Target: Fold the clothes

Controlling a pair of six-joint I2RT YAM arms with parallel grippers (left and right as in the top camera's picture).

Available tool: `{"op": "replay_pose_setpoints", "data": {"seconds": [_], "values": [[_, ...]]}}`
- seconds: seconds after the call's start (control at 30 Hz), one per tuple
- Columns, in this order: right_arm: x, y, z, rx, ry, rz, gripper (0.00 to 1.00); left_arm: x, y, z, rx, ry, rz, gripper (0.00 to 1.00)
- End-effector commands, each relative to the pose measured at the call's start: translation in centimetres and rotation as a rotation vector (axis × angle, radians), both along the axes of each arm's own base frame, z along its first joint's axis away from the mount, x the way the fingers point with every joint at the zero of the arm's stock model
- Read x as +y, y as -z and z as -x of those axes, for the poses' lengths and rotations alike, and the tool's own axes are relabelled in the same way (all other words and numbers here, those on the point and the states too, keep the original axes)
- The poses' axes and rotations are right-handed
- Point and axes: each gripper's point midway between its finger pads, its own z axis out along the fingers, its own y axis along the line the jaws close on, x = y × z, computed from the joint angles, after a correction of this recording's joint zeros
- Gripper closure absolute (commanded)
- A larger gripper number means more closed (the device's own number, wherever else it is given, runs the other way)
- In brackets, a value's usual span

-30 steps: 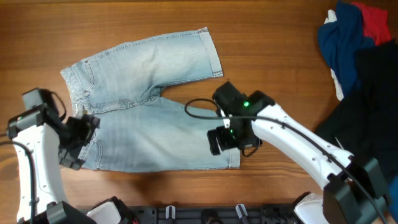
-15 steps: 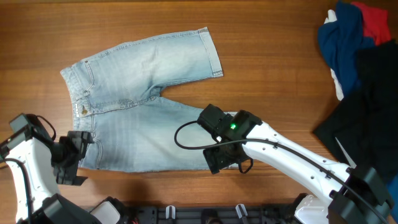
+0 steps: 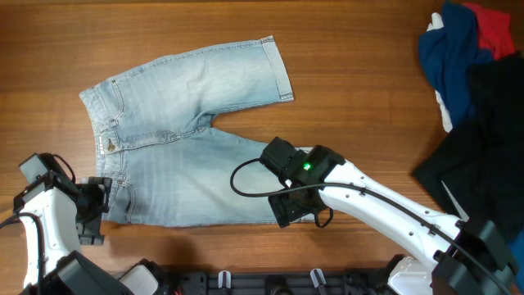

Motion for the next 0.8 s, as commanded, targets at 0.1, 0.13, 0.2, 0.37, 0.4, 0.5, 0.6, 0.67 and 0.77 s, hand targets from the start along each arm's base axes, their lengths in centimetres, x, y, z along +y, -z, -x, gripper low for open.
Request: {"op": "replay_pose_setpoints", "data": {"seconds": [0.1, 0.13, 0.2, 0.37, 0.4, 0.5, 0.6, 0.67, 0.77], "values": [[-0.3, -0.2, 0.0, -0.021, 0.024, 0.009, 0.03, 0.7, 1.1, 0.7, 0.044, -0.035, -0.023, 0.03], [-0.3, -0.2, 0.0, -0.020, 0.025, 0.009, 0.03, 0.7, 1.3, 0.7, 0.044, -0.035, -0.023, 0.04], [-0.3, -0.2, 0.0, -0.021, 0.032, 0.009, 0.02, 0.9, 1.9, 0.5, 0.043, -0.035, -0.024, 0.05], [-0.3, -0.2, 0.0, -0.020, 0.034, 0.010, 0.02, 1.2, 2.8, 0.1, 0.043, -0.035, -0.026, 0.20], [-0.3, -0.2, 0.0, -0.020, 0.034, 0.011, 0.02, 1.2, 2.9, 0.2, 0.047, -0.035, -0.026, 0.21], [-0.3, -0.2, 0.0, -0.020, 0.035, 0.011, 0.02, 1.4, 3.3, 0.1, 0.055, -0.036, -0.030, 0.28], [-0.4, -0.2, 0.0, -0.019, 0.035, 0.011, 0.02, 1.8, 3.5, -0.1, 0.053, -0.036, -0.043, 0.50], [-0.3, -0.2, 0.0, -0.019, 0.035, 0.011, 0.02, 1.9, 3.6, -0.1, 0.053, -0.036, -0.044, 0.62], [-0.4, -0.2, 0.1, -0.016, 0.035, 0.013, 0.02, 1.9, 3.6, -0.1, 0.054, -0.029, -0.044, 0.90]]}}
